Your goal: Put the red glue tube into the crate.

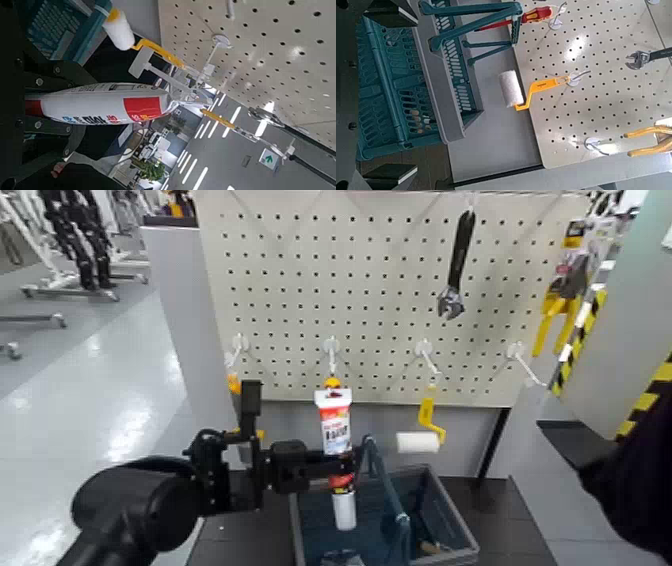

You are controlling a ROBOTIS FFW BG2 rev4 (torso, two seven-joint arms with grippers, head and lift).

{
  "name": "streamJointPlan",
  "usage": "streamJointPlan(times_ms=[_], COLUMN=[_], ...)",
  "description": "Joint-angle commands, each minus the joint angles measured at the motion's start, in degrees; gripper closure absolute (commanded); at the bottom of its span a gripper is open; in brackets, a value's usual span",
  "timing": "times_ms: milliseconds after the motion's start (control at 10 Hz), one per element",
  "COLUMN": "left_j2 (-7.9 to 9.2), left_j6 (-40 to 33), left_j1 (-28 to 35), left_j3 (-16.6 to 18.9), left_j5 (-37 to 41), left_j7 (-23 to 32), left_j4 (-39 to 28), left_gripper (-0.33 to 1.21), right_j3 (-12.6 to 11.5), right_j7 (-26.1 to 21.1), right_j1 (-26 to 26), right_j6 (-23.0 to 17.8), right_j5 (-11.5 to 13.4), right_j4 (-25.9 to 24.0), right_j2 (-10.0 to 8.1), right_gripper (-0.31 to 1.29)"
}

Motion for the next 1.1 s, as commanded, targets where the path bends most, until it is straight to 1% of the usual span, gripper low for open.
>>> streamJointPlan(times_ms=[100, 200, 400, 500, 1000, 1100], left_j2=[-0.39, -0.83, -1.27, -1.88, -2.32, -2.41], left_j6=[-0.07, -0.25, -1.21, -1.74, -4.29, -4.46], left_j1=[0.79, 0.79, 1.23, 1.14, 0.70, 0.70], left_j3=[0.26, 0.17, -0.27, 0.00, 0.00, 0.00], left_j5=[-4.25, -6.88, -8.46, -10.31, -14.35, -14.53], left_j7=[-1.64, -2.79, -3.84, -4.81, -4.98, -4.63], left_j4=[3.20, 4.70, 7.68, 9.27, 13.31, 13.48], left_gripper=[1.19, 1.19, 1.19, 1.19, 1.19, 1.16], right_j3=[-0.09, -0.09, -0.09, -0.09, 0.09, 0.09], right_j7=[0.00, 0.00, 0.00, 0.00, 0.00, 0.00], right_j1=[0.00, 0.00, 0.00, -0.09, -0.09, -0.09], right_j6=[0.00, 0.00, 0.00, 0.00, 0.00, 0.00], right_j5=[0.00, 0.00, -0.09, -0.18, -0.18, -0.18], right_j4=[0.00, 0.09, 0.09, 0.09, 0.09, 0.09], right_j2=[6.77, 6.77, 6.77, 6.68, 6.68, 6.68], right_gripper=[0.03, 0.03, 0.03, 0.03, 0.03, 0.03])
